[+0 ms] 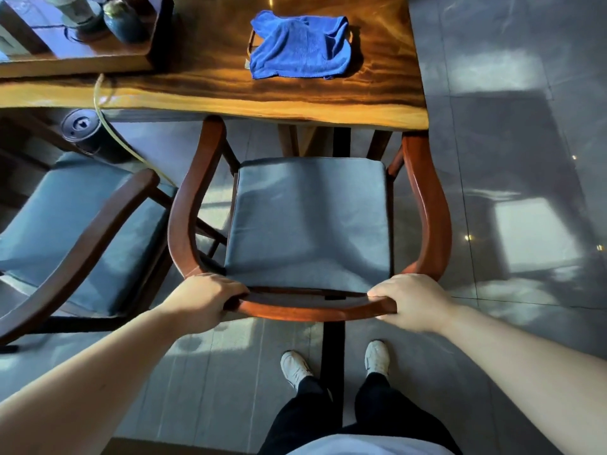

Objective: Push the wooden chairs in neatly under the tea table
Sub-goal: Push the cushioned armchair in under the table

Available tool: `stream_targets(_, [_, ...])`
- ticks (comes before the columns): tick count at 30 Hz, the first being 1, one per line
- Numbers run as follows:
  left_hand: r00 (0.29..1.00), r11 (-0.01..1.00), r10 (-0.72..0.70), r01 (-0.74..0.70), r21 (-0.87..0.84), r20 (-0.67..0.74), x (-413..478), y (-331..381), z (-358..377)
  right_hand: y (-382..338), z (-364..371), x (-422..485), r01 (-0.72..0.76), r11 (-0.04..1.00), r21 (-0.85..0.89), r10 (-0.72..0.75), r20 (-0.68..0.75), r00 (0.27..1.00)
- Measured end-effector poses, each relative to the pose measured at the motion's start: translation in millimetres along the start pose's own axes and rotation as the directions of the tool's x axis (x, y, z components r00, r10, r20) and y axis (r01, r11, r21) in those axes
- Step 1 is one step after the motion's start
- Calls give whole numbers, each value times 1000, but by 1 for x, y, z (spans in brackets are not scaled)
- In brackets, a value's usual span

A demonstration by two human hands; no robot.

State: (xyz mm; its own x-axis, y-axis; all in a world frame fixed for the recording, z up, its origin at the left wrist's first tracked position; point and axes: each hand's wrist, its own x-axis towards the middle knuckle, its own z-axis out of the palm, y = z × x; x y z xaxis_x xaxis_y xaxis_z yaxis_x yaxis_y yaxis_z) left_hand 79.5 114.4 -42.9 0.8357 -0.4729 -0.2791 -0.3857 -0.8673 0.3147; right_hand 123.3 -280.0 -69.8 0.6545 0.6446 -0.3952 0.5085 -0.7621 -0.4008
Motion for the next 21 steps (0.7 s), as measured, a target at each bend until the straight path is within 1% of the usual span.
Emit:
stream_targets(3, [999,999,46,-46,2,-22,1,-9,-2,-7,0,3,-28,1000,-2,28,1,1000])
stream_targets(7, [996,996,83,-82,19,-19,-2,-12,-1,-14,0,2,-9,999,34,9,8,1000])
stream_targets(10, [997,997,78,-78,11,-22,-5,-12,3,-17,1,1,-17,999,33,17,-1,1000])
stream_targets(13, [998,998,56,-57,13,34,-5,-15,5,-18,-5,2,-37,999,3,36,72,997])
stream_targets(15, [994,998,42,-47,52,97,-4,-16,4,-22,-11,4,-54,998,20,51,128,990])
stream_targets(17, [991,992,64,-76,98,121,-4,-13,-3,-34,-18,8,-54,998,43,47,152,987])
stream_targets(19, [991,986,92,-104,134,92,-6,-9,-15,-51,-27,17,5,1000,14,-8,168,986])
stream_targets(21, [995,983,51,-66,173,88,-12,-4,-28,-71,-37,28,84,996,-16,-79,197,977])
